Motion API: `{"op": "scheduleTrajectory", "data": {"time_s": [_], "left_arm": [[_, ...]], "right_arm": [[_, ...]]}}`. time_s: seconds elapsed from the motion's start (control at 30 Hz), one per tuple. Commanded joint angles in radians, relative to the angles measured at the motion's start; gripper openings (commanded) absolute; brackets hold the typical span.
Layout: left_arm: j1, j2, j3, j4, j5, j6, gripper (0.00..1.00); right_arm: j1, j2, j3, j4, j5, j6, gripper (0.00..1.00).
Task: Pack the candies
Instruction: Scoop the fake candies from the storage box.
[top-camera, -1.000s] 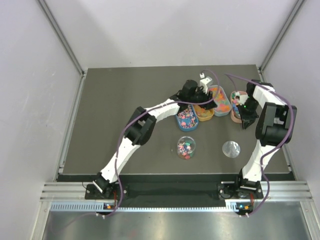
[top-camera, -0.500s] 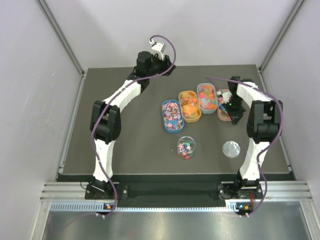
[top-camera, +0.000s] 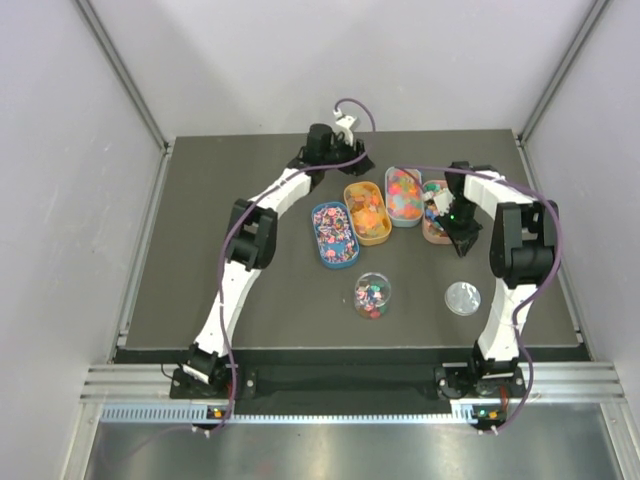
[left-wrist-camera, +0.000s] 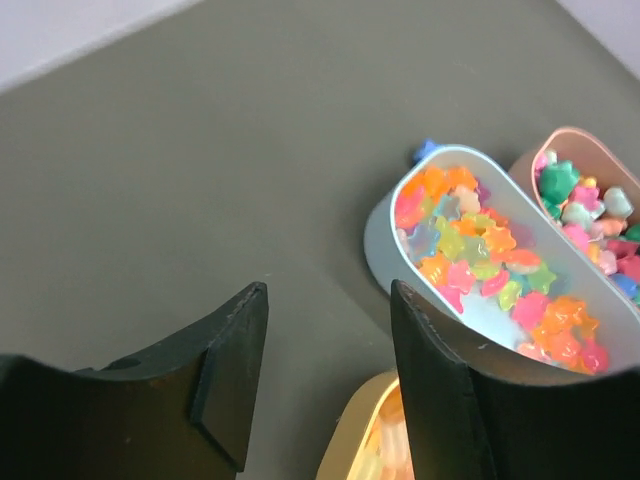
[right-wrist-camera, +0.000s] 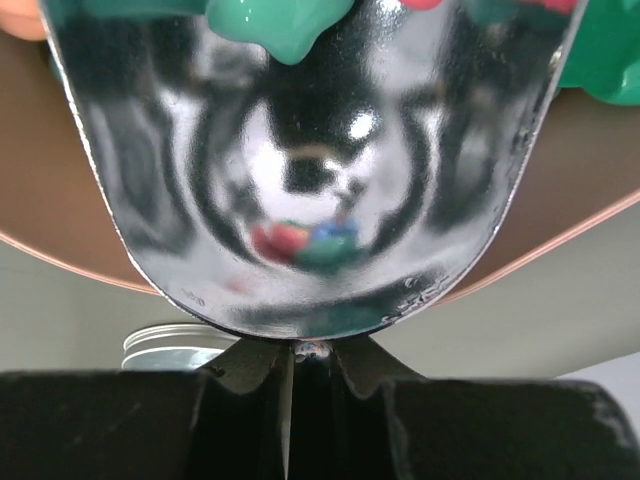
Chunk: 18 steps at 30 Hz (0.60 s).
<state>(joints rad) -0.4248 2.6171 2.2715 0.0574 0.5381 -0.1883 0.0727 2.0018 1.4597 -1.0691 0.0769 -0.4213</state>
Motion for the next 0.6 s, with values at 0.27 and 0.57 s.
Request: {"op": "scheduleTrajectory", "data": {"time_s": [0.27,0.57], "left_arm": [[-0.127,0.035,0.091,0.047,0.134,-0.086,0.47],[-0.170,-0.080,-0.130,-0.022,0.200,-0.022,0.33]], "right_arm": [[0.021,-0.081,-0.055,-0.019,0.014,-0.017,0.00],[-0.011,-0.078,-0.044,-0.014,0.040,-0.053,0.00]]}}
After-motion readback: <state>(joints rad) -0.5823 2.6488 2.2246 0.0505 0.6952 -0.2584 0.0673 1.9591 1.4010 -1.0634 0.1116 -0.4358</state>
